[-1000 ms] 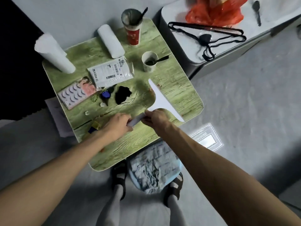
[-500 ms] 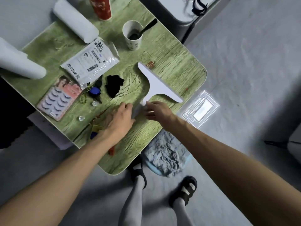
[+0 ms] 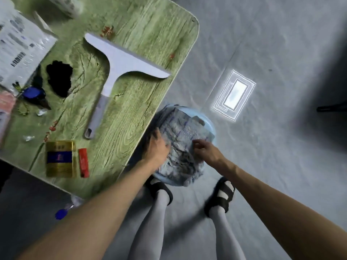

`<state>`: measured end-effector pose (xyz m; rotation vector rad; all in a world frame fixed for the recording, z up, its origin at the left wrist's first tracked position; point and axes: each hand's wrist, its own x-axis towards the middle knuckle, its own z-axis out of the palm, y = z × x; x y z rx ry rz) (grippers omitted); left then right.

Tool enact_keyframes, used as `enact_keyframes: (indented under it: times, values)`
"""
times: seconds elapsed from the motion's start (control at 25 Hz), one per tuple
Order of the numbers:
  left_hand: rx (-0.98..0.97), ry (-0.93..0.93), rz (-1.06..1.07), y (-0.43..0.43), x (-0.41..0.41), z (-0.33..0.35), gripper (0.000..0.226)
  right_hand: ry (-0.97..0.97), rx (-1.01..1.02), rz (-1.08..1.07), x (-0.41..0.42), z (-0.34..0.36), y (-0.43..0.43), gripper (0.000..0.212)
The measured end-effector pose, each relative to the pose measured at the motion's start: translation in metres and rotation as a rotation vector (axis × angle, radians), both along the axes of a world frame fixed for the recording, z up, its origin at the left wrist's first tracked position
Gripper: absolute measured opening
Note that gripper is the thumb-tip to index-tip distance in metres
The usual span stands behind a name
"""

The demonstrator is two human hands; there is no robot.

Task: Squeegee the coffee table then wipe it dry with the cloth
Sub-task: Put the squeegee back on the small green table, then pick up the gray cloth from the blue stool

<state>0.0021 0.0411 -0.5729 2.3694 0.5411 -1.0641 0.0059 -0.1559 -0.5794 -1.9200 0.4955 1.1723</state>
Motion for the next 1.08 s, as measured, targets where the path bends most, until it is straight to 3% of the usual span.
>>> enact_keyframes:
  times: [0.2, 0.32, 0.52, 0.6, 0.8, 0.88, 1.0, 1.08]
  values:
    - [0.168, -0.059, 0.035, 0.0, 0.002, -0.033, 0.05, -0.071, 0.043, -0.007, -0.007, -0.022, -0.013, 0.039]
    - [0.106, -0.001, -0.047, -0.014, 0.011, -0.006, 0.036, -0.049, 0.117, -0.008, -0.009, -0.001, -0.026, 0.04]
    - [-0.11, -0.04, -0.04, -0.066, 0.038, 0.099, 0.021, -0.074, 0.228, -0.077, -0.006, 0.091, -0.081, 0.053]
    - [-0.246, -0.063, 0.082, -0.111, 0.054, 0.161, 0.012, -0.099, 0.325, -0.118, -0.006, 0.15, -0.118, 0.053]
    - [-0.446, -0.117, 0.247, -0.249, 0.096, 0.322, 0.016, -0.216, 0.599, -0.271, 0.001, 0.316, -0.211, 0.072]
    - [-0.547, -0.112, 0.315, -0.314, 0.101, 0.393, 0.017, -0.409, 0.474, -0.278, 0.007, 0.385, -0.26, 0.063]
    - [-0.688, -0.09, 0.357, -0.406, 0.106, 0.49, 0.018, -0.721, 0.015, -0.079, 0.019, 0.473, -0.333, 0.056]
    - [-0.706, -0.131, 0.314, -0.455, 0.113, 0.532, 0.016, -0.829, -0.233, -0.011, 0.03, 0.514, -0.376, 0.044]
